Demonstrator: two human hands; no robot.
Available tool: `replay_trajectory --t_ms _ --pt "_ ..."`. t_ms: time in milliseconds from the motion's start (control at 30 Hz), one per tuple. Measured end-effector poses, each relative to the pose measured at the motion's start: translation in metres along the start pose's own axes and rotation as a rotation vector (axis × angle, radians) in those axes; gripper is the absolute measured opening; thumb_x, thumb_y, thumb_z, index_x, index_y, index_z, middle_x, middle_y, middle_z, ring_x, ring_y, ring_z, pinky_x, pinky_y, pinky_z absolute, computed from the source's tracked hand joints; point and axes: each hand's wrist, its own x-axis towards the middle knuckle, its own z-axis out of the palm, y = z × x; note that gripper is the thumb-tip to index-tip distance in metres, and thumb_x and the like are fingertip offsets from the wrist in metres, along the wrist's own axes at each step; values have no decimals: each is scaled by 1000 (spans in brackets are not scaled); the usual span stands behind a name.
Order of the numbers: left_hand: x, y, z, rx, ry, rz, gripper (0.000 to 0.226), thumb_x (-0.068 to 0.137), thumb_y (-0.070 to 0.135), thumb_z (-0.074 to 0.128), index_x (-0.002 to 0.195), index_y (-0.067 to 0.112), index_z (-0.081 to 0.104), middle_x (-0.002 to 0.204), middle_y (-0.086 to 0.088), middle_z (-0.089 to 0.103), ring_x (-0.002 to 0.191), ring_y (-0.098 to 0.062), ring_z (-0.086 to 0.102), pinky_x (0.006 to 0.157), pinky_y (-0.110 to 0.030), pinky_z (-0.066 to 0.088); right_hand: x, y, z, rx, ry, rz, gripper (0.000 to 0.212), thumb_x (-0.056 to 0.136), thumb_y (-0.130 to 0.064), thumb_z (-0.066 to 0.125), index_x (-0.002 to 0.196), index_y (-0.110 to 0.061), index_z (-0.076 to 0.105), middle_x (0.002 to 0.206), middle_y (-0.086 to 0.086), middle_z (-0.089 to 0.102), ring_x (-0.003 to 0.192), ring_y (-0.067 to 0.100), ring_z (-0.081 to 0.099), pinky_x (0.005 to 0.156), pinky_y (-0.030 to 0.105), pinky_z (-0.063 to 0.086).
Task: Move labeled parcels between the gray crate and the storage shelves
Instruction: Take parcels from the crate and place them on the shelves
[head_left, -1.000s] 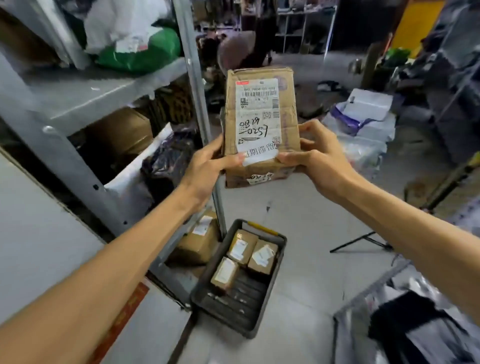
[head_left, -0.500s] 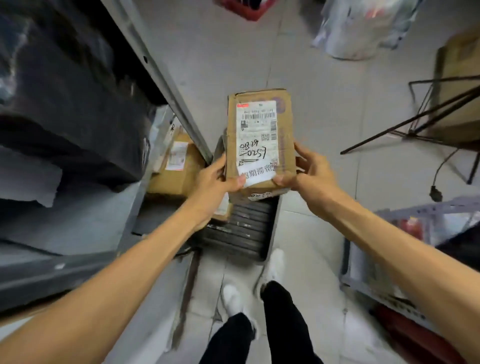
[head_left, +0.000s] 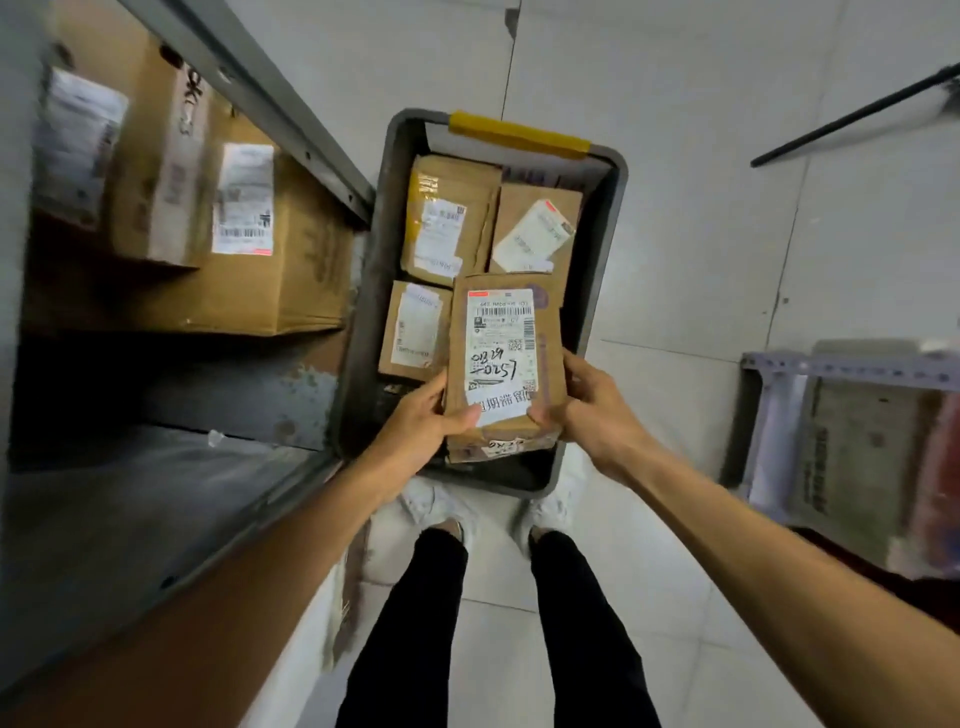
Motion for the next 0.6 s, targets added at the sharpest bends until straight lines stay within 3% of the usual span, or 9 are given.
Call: replay_trajectory --t_ms 67,200,333,600 --pt "23 -15 -8 25 -5 -64 57 91 6 62 140 31 47 127 9 64 119 -12 58 110 -43 40 24 23 5 -12 2 56 63 82 15 59 124 -32 51 113 -4 69 106 21 65 77 36 58" --pt "65 -37 -20 95 -34 -160 59 93 9 60 143 33 41 128 11 60 117 -12 55 111 -43 38 66 58 13 6 6 157 52 87 10 58 121 -28 51 111 -2 68 97 20 66 59 26 55" --pt "112 -63 -33 129 -45 -188 58 94 12 60 143 35 41 132 10 59 119 -13 54 112 -47 36 112 85 17 20 16 192 51 87 12 57 117 -30 51 113 0 68 99 22 66 64 33 57" --pt "194 -109 -45 252 -11 -133 64 90 26 65 144 46 35 143 11 50 131 -16 46 112 -51 34 184 131 18 63 92 155 61 85 16 56 124 -30 48 109 -5 65 92 10 65 67 28 58"
